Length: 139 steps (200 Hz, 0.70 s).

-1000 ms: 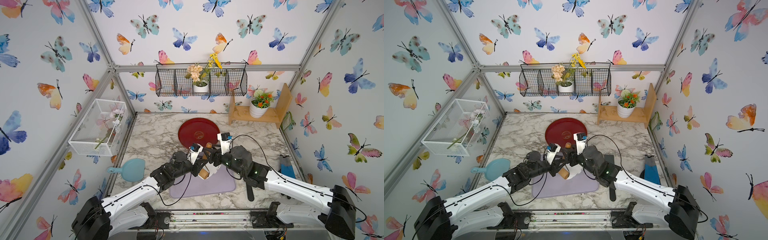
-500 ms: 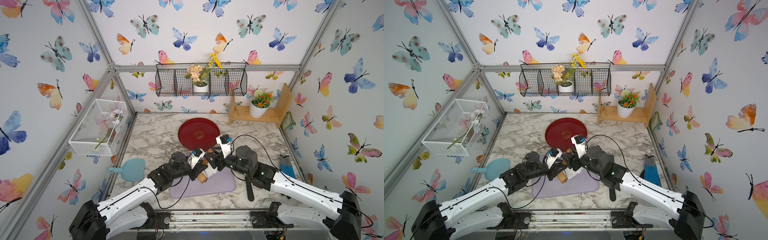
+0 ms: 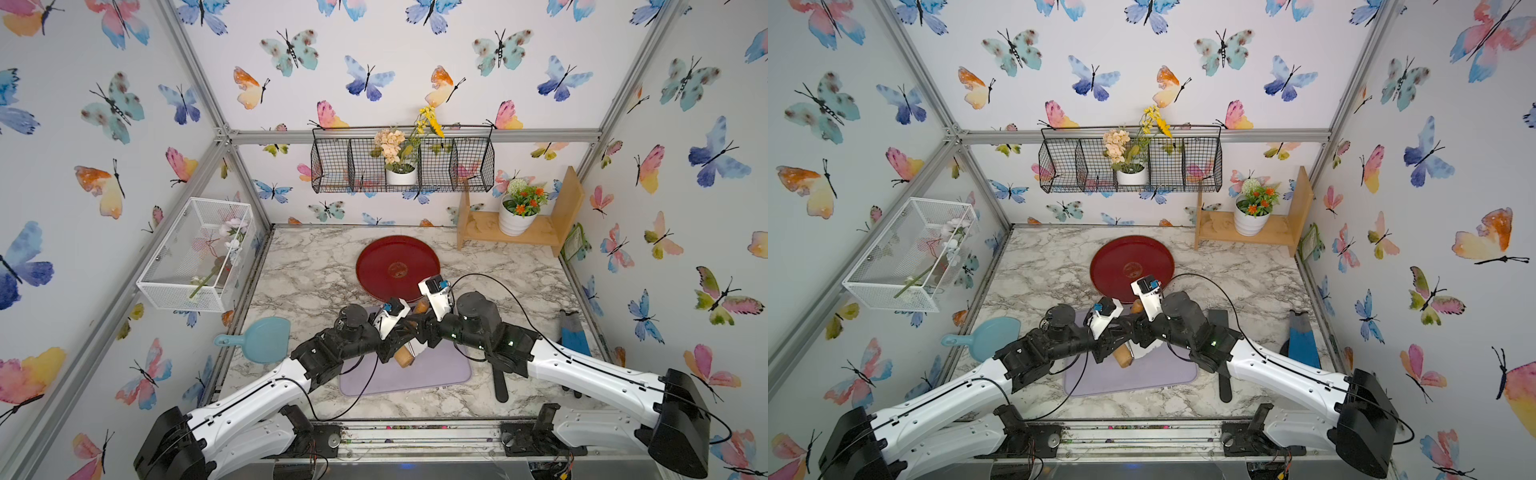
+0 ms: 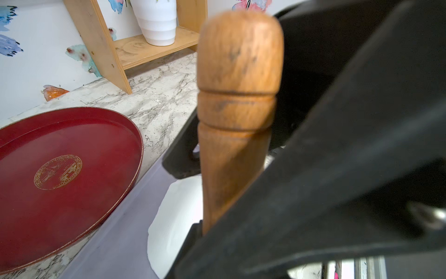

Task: Roll out the dumpling wrappers from the dough
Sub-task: Adjust the rolling pin.

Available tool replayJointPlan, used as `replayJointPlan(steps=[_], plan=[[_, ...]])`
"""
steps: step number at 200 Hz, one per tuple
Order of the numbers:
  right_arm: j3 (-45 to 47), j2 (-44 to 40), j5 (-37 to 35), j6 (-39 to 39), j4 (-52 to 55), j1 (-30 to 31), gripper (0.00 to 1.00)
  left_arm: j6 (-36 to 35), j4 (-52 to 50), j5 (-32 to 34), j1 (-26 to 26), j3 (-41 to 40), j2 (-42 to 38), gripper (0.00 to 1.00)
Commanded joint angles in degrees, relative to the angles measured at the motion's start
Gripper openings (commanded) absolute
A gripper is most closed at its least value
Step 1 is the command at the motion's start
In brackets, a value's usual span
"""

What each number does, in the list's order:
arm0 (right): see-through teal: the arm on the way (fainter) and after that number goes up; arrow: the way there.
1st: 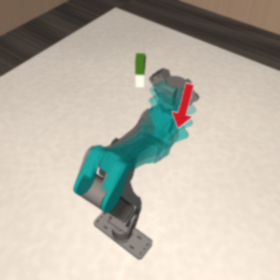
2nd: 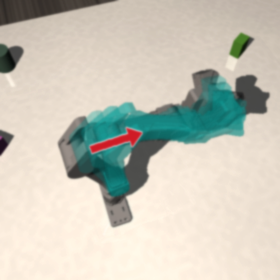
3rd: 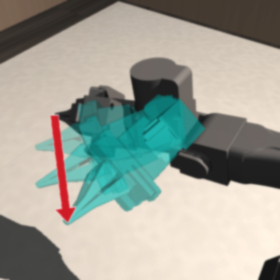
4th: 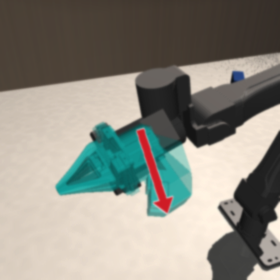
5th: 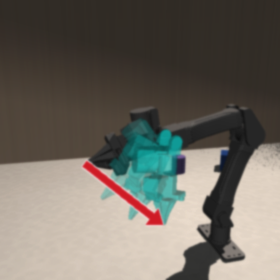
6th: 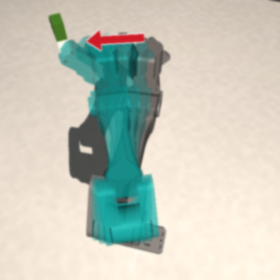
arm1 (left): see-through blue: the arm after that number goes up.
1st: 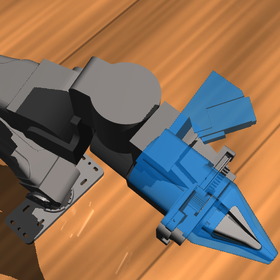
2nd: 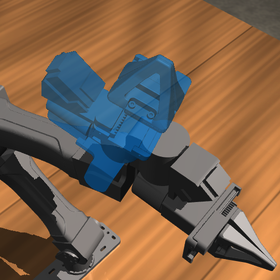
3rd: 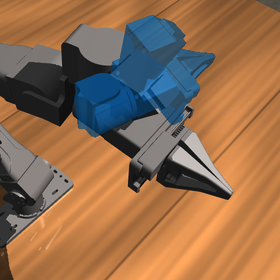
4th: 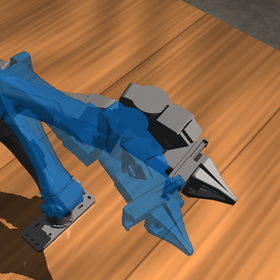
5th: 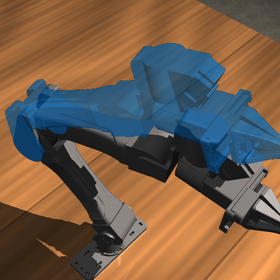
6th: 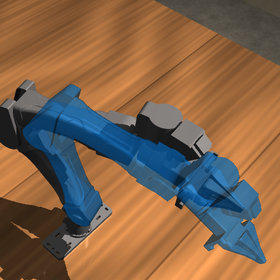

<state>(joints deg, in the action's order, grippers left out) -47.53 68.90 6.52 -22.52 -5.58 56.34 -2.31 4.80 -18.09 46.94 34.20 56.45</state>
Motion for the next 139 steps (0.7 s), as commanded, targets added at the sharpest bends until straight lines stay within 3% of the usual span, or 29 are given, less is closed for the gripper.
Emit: replayJointPlan(steps=[1, 40, 86, 123, 134, 139], plan=[[-1.7, 1.0, 1.6, -0.7, -0.8, 0.3, 0.49, -0.7, 1.3, -2.6, 0.0, 2.2, -1.4, 0.00], [-2.6, 2.5, 2.1, -0.7, -0.7, 0.3, 0.47, -1.0, 1.3, -3.0, 0.1, 2.2, -1.4, 0.00], [-2.9, 3.1, 2.6, -0.7, -0.6, 0.3, 0.36, -1.3, 1.2, -3.3, 0.3, 2.2, -1.5, 0.00], [-2.7, 3.1, 2.5, -0.8, 0.0, 0.3, 0.16, -0.9, 1.6, -2.1, 0.3, 2.0, -2.0, 0.00], [-2.6, 3.0, 2.0, -0.8, 0.4, 0.3, 0.06, -0.3, 2.3, -1.1, 0.3, 1.6, -2.4, 0.00], [-2.6, 3.1, 1.8, -0.9, 0.6, 0.3, 0.02, 0.1, 2.6, -0.3, 0.3, 1.4, -2.6, 0.10]])
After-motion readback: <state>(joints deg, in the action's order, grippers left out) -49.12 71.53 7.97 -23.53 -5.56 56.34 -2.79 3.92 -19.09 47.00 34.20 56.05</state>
